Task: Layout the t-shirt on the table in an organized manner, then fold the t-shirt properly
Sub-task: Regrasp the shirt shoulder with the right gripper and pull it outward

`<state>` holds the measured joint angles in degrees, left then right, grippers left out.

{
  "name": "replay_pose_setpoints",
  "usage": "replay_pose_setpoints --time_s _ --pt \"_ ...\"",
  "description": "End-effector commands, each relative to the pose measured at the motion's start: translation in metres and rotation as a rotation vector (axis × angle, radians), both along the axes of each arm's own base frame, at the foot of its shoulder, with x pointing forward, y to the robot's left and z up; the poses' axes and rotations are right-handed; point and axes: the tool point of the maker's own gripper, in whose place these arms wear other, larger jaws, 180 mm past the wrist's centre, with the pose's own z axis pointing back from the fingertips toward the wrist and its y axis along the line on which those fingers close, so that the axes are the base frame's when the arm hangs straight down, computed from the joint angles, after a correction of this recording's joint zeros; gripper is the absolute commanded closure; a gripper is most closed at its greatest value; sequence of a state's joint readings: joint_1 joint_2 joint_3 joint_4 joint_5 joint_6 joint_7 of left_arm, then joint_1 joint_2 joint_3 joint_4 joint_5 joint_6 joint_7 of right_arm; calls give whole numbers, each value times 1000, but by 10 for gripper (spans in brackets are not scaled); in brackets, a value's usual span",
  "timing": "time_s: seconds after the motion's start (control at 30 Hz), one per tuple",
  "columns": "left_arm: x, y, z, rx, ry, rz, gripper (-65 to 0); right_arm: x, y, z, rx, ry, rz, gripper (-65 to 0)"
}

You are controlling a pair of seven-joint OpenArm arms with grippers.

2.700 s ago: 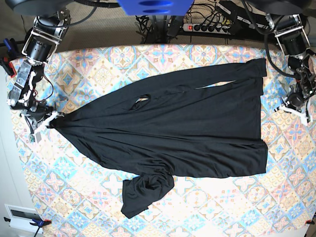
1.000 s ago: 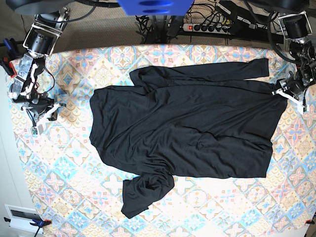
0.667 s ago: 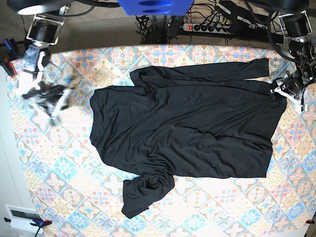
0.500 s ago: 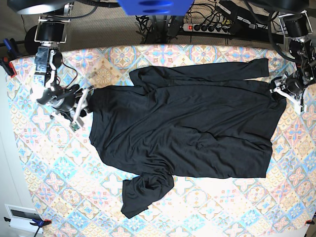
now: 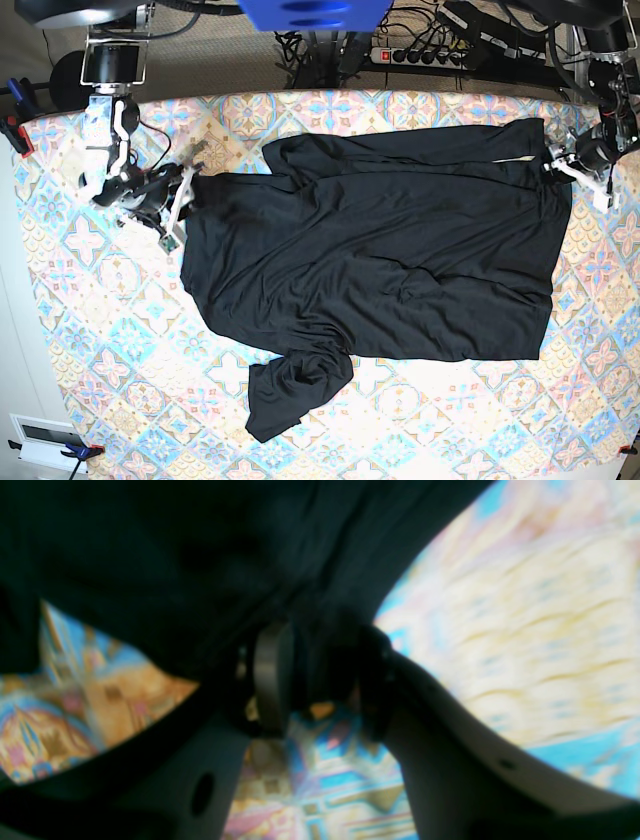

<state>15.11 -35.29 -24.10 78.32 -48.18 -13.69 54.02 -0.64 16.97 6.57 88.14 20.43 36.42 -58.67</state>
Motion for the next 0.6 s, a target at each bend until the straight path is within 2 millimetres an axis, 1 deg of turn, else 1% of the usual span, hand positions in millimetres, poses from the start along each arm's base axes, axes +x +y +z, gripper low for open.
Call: replay_pose_setpoints --time_s 0.0,0.23,0.4,0.57 --pt "9 7 13 20 -34 -10 -289 13 -2 13 11 -53 1 -215" --pt "9 8 14 26 -35 -11 -289 13 -3 13 10 -52 -3 -216" --pt "10 9 15 28 -41 -10 -289 5 -9 -3 17 1 -29 -212" --pt "10 8 15 28 -41 -12 -289 3 -10 -11 37 11 -42 -206"
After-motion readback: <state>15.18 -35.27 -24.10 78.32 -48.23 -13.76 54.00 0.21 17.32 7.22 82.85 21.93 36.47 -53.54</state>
